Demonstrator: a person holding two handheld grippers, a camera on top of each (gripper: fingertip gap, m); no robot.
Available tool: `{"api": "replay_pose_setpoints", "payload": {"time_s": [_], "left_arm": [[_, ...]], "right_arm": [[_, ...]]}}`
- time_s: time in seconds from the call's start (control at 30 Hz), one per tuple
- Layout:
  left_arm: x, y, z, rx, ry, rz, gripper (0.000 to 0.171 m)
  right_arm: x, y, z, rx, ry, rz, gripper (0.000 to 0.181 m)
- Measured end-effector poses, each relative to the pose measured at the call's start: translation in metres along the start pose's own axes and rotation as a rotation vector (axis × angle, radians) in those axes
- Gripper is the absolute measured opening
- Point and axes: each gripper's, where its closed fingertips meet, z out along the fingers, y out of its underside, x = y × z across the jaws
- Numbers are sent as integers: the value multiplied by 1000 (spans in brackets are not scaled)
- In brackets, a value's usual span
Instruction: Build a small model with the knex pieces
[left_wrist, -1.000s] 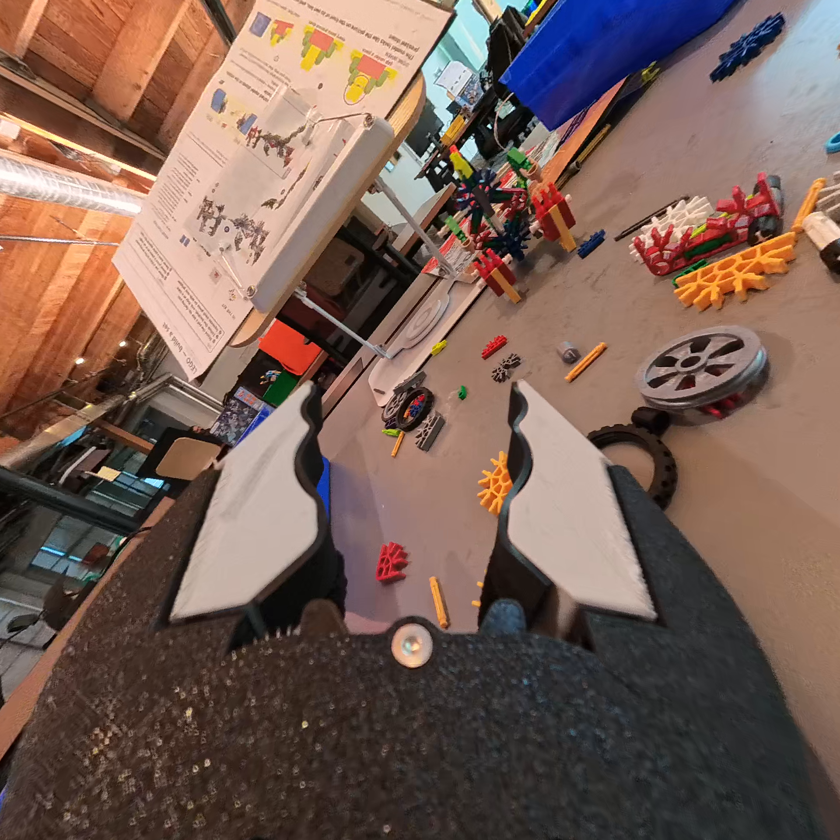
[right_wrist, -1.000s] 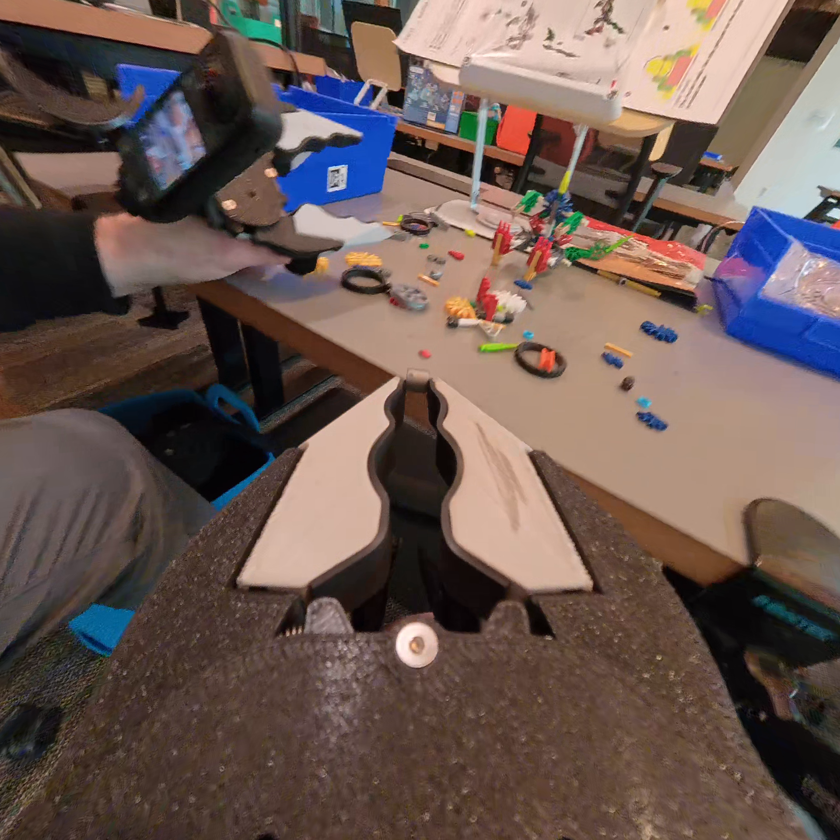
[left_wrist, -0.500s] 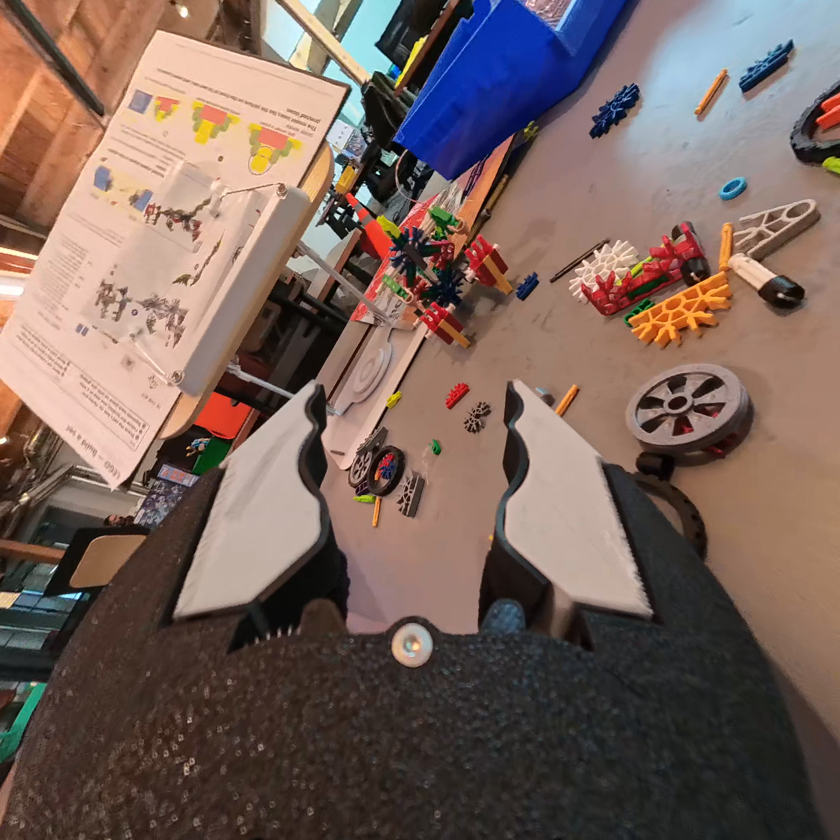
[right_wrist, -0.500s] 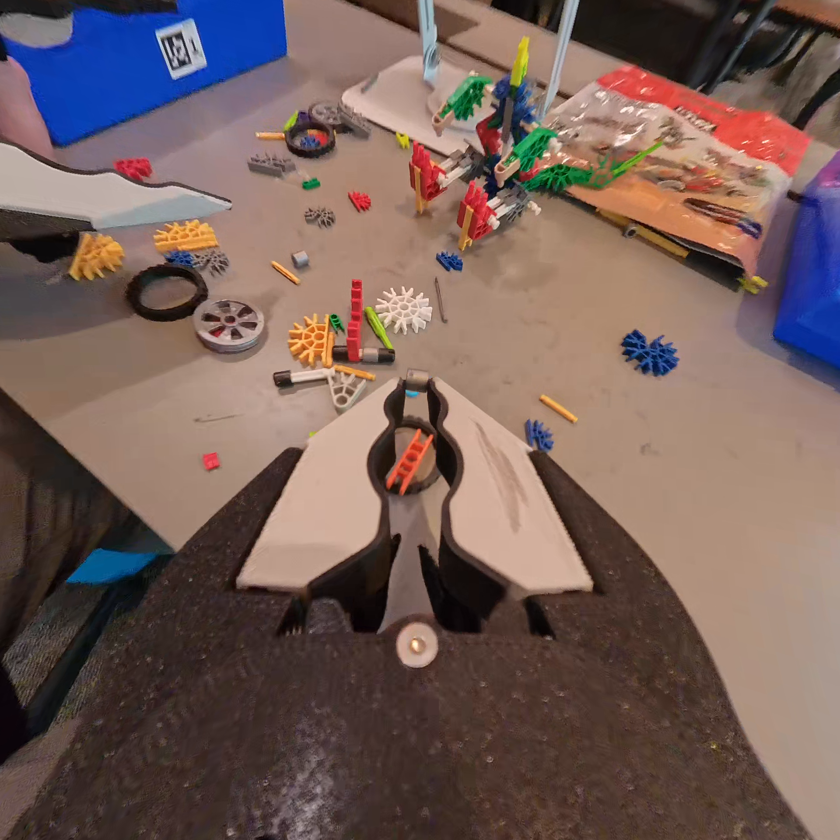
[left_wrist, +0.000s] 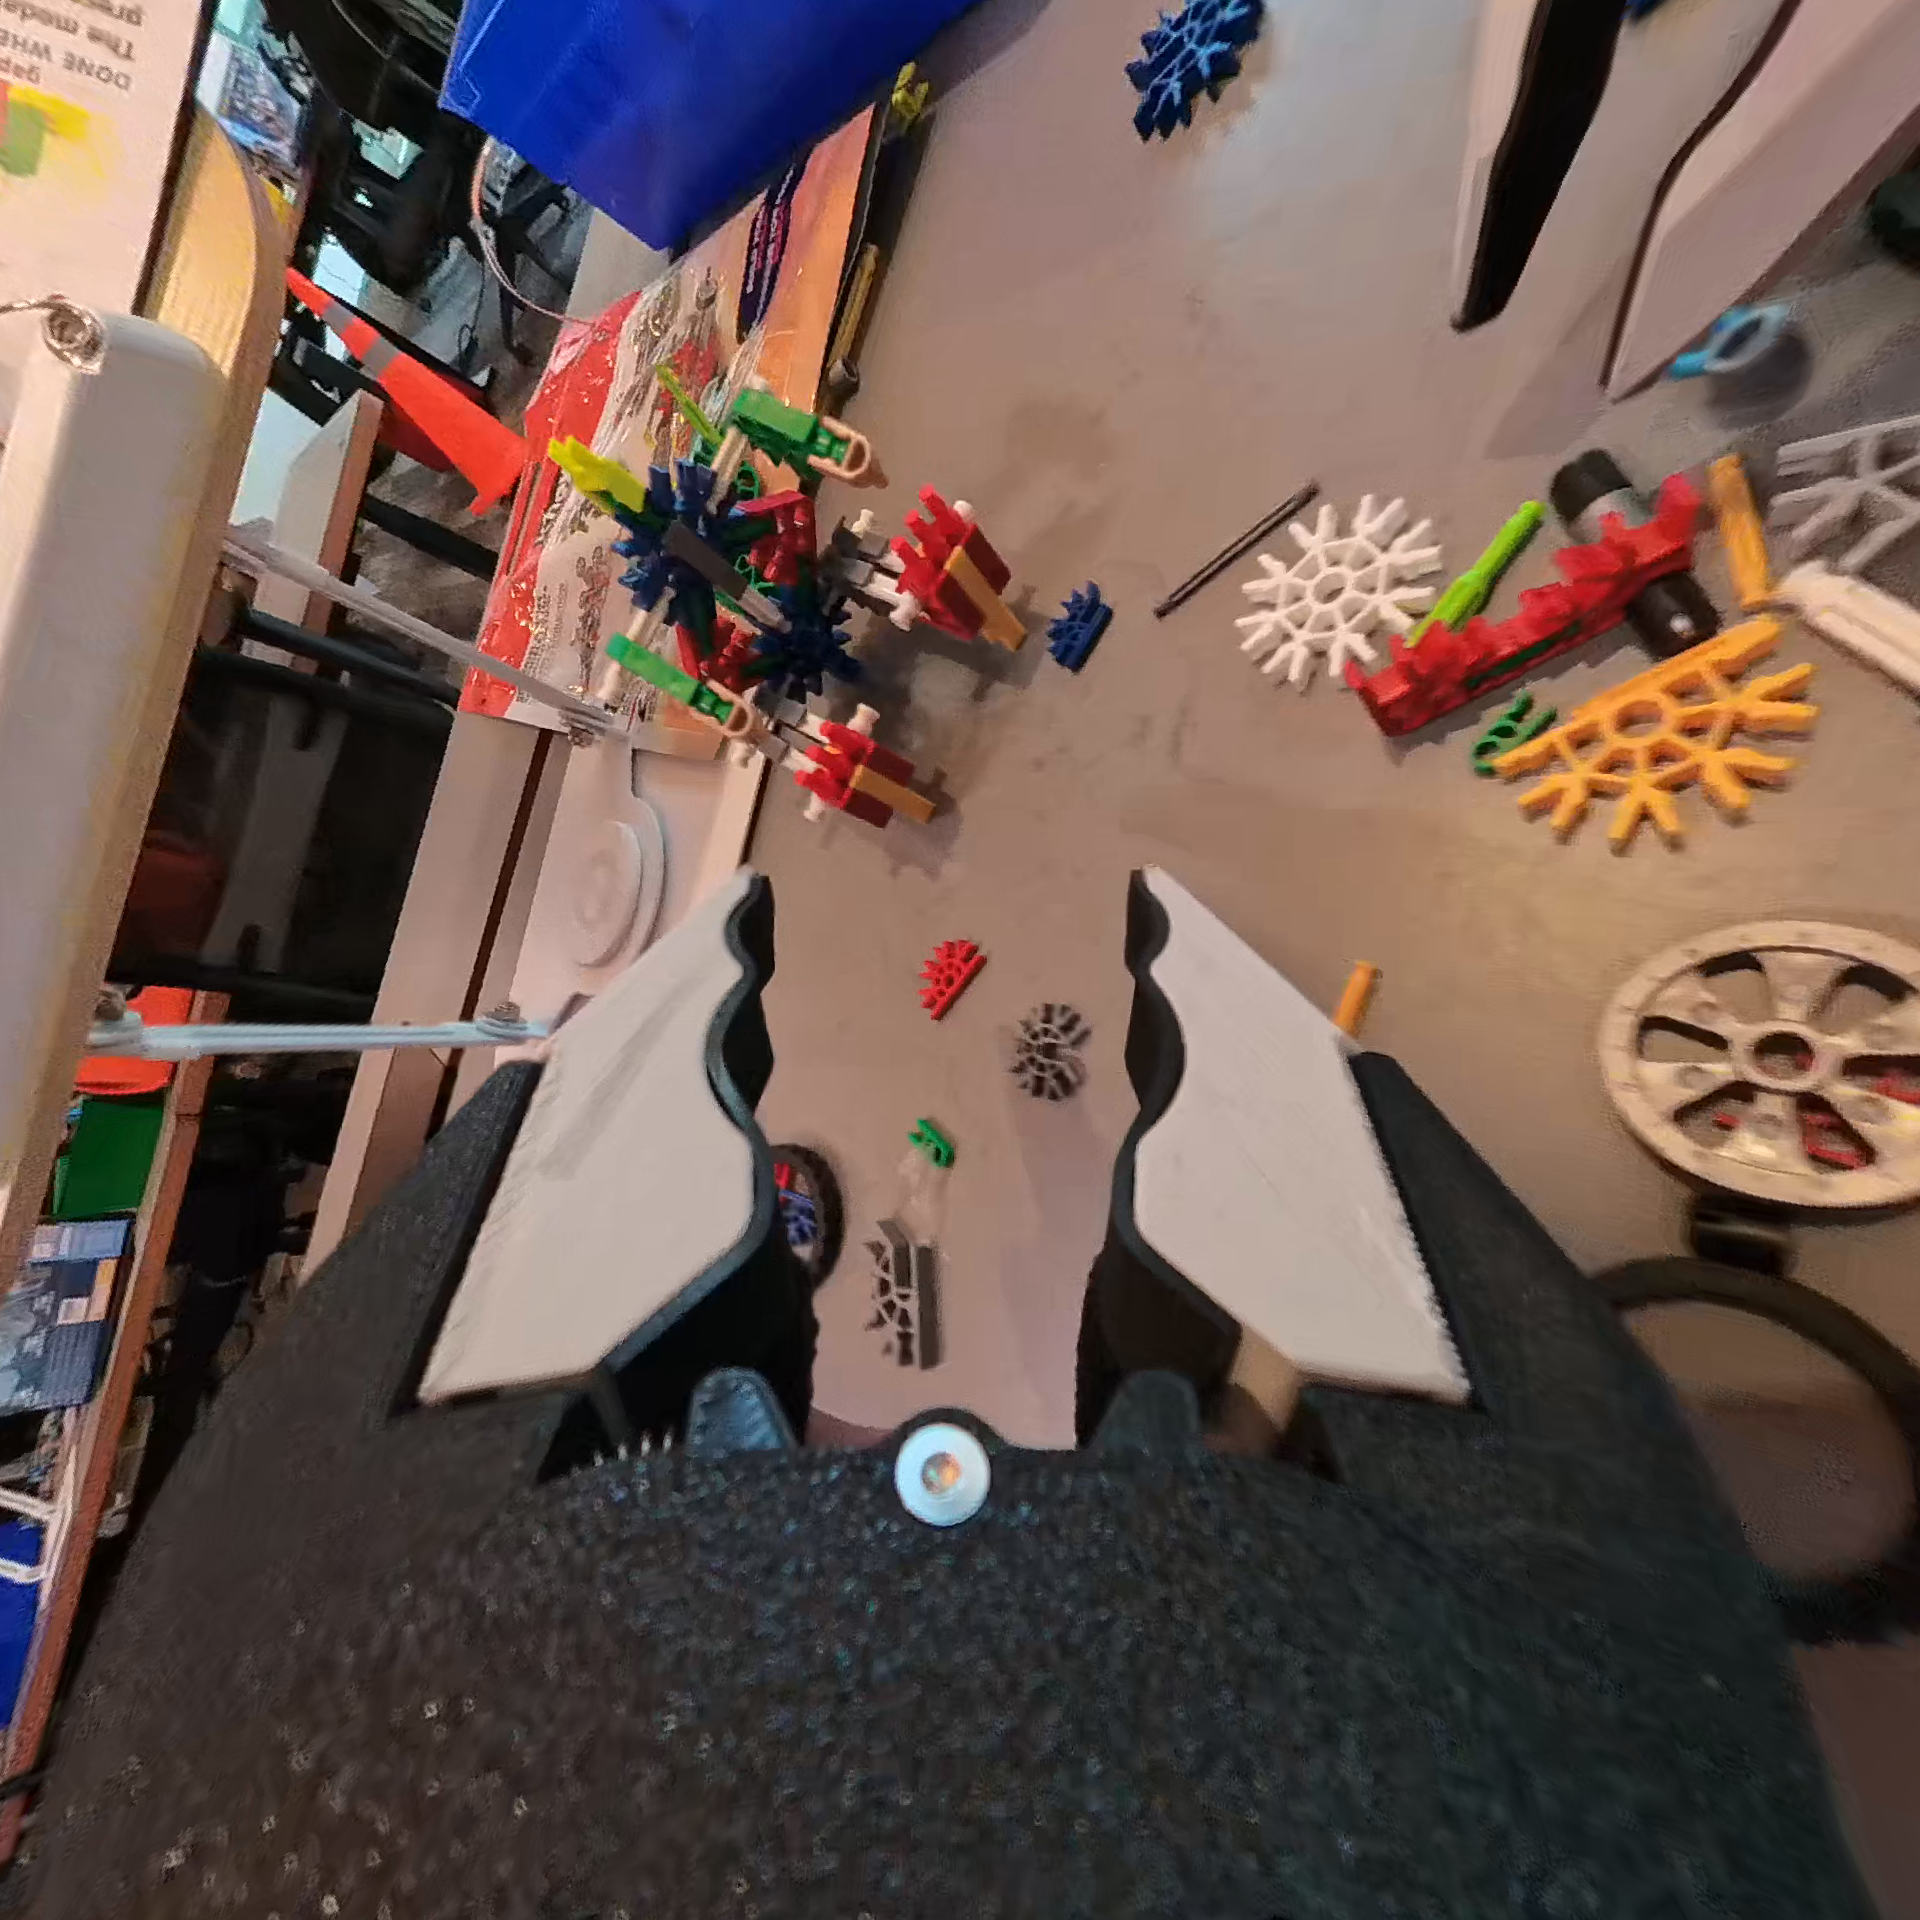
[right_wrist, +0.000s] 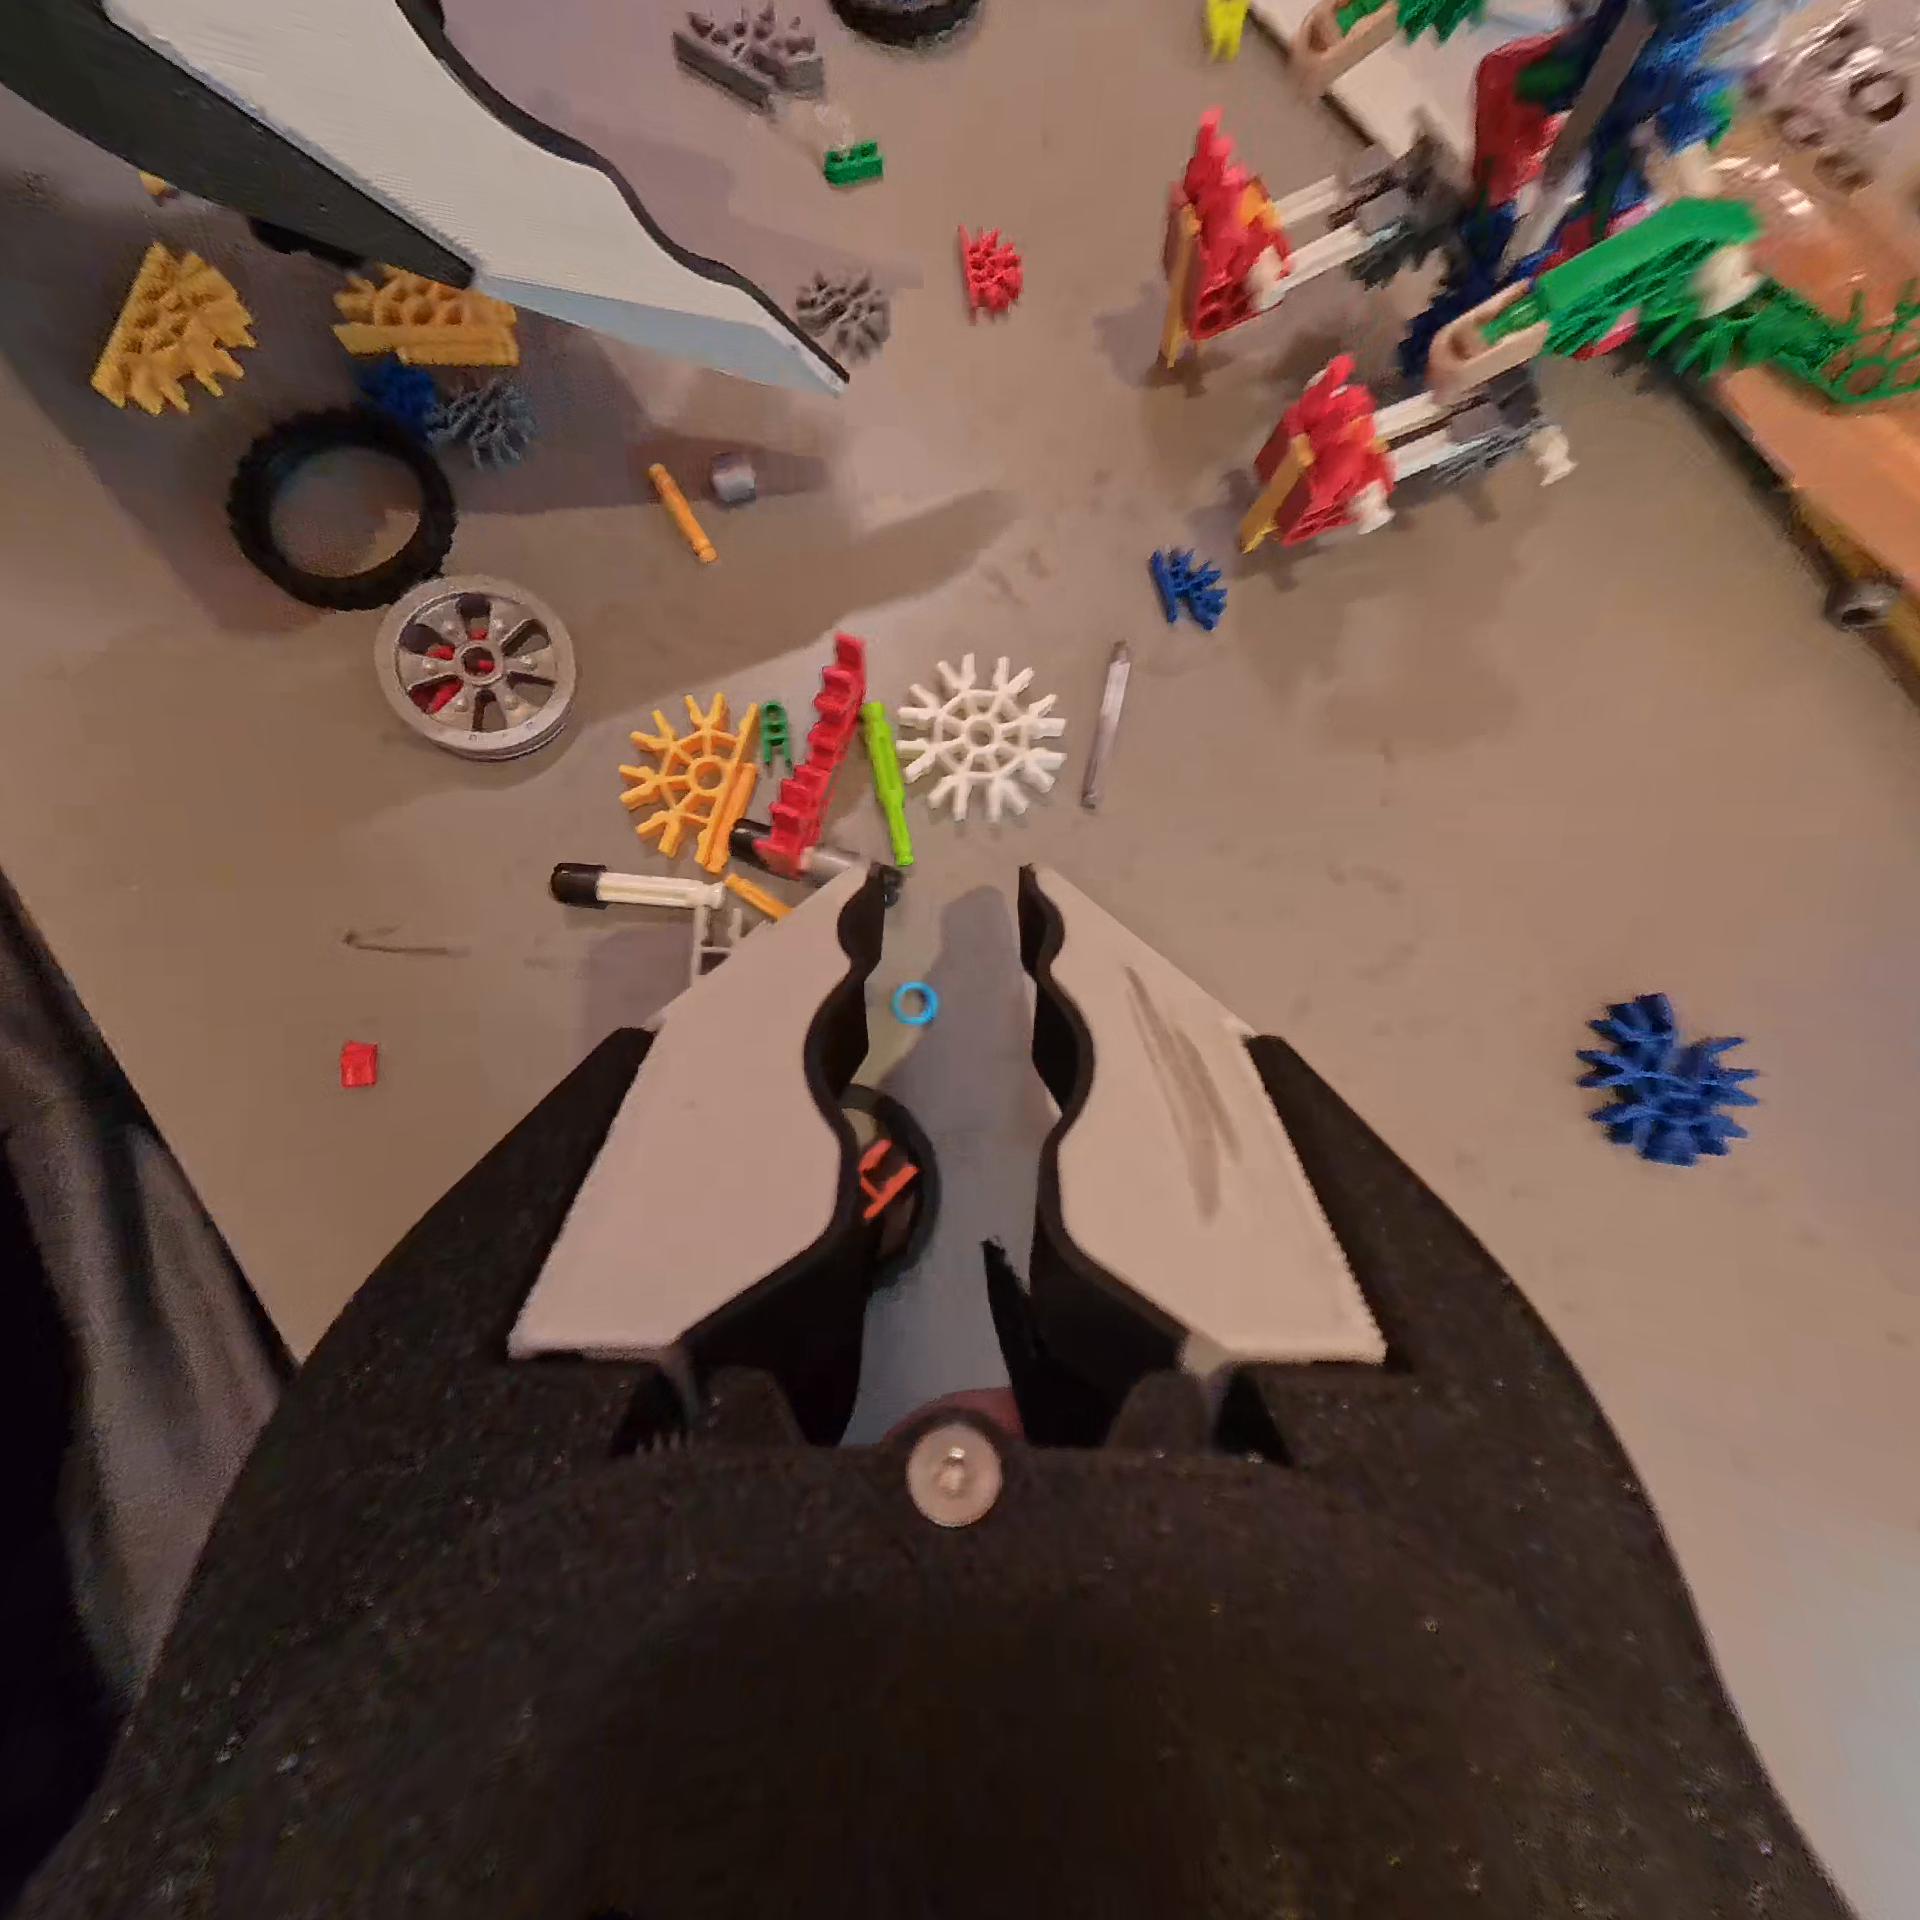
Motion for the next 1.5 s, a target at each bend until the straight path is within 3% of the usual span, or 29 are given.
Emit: {"api": "replay_pose_setpoints", "payload": {"time_s": [0.2,0.47,0.6,0.87,1.17,1.5], "left_arm": [[-13,-5,6,96,63,-151,57],[-6,-2,5,96,43,-143,58],[2,-9,10,118,60,-169,58],[0,-17,22,159,30,-239,57],[-17,-13,37,172,-33,-287,61],[-36,-9,31,198,-67,-351,60]], "right_arm": [[40,-12,-41,98,120,63,26],[69,55,-70,-21,342,237,28],[64,72,-66,-45,328,266,35],[80,66,-31,-40,229,233,34],[89,72,-23,-60,155,172,0],[81,59,-22,-16,154,164,0]]}}
